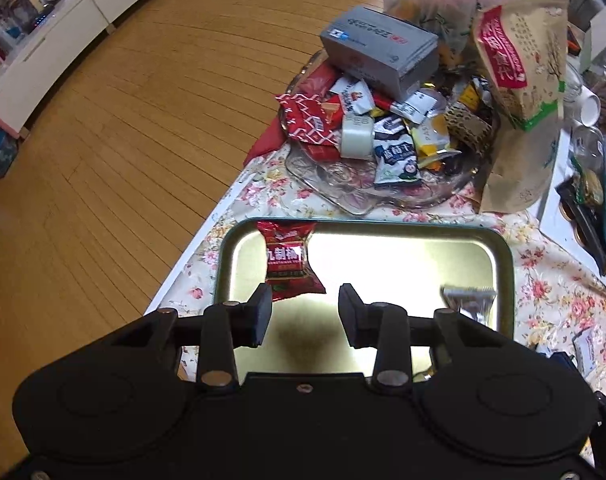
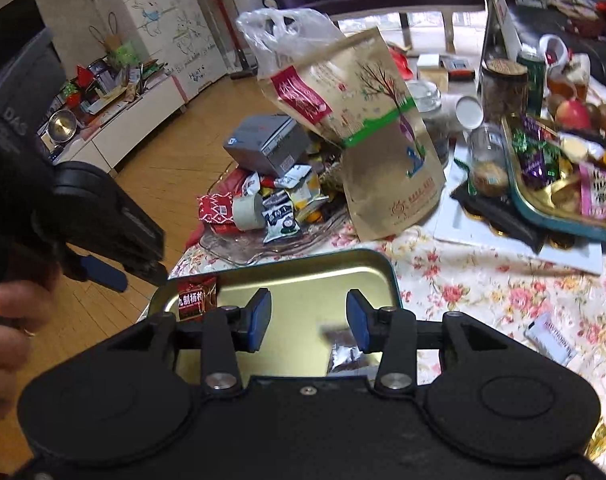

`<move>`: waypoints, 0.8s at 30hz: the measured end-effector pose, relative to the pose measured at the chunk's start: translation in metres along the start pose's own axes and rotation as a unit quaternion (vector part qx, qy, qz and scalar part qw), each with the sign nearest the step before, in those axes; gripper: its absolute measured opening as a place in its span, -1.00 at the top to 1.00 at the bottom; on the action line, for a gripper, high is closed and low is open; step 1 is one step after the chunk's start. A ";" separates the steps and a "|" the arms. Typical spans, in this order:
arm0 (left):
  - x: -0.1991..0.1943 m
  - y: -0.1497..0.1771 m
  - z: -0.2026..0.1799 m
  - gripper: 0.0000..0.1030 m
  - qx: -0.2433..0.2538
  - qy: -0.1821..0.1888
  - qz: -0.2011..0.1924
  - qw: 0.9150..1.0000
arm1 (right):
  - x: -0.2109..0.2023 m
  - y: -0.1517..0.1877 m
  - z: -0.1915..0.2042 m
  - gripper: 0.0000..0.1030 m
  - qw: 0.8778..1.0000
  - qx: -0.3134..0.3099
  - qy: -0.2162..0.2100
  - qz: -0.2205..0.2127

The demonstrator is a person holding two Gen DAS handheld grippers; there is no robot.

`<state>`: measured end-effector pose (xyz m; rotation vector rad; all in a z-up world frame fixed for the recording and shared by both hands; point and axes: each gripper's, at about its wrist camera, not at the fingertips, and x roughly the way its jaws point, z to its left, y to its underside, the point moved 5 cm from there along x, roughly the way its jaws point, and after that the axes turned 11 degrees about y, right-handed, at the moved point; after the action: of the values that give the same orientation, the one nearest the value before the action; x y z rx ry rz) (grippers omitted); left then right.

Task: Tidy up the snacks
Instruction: 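Open the right gripper to drop the brown packet into the gold tray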

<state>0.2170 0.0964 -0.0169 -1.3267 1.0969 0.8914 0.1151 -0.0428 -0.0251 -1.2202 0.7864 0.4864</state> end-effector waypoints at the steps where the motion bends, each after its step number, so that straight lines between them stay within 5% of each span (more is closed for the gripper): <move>1: 0.000 0.000 -0.002 0.09 0.003 0.000 0.000 1.000 | 0.000 0.000 -0.001 0.14 1.000 0.001 0.000 0.002; 24: 0.005 0.042 -0.098 0.09 0.116 0.069 0.050 0.990 | 0.010 0.031 -0.117 0.14 0.985 0.084 0.102 0.108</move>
<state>0.1687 0.0014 -0.0263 -1.1614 1.3433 0.7276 0.0681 -0.1462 -0.0687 -1.0438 1.1200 0.4649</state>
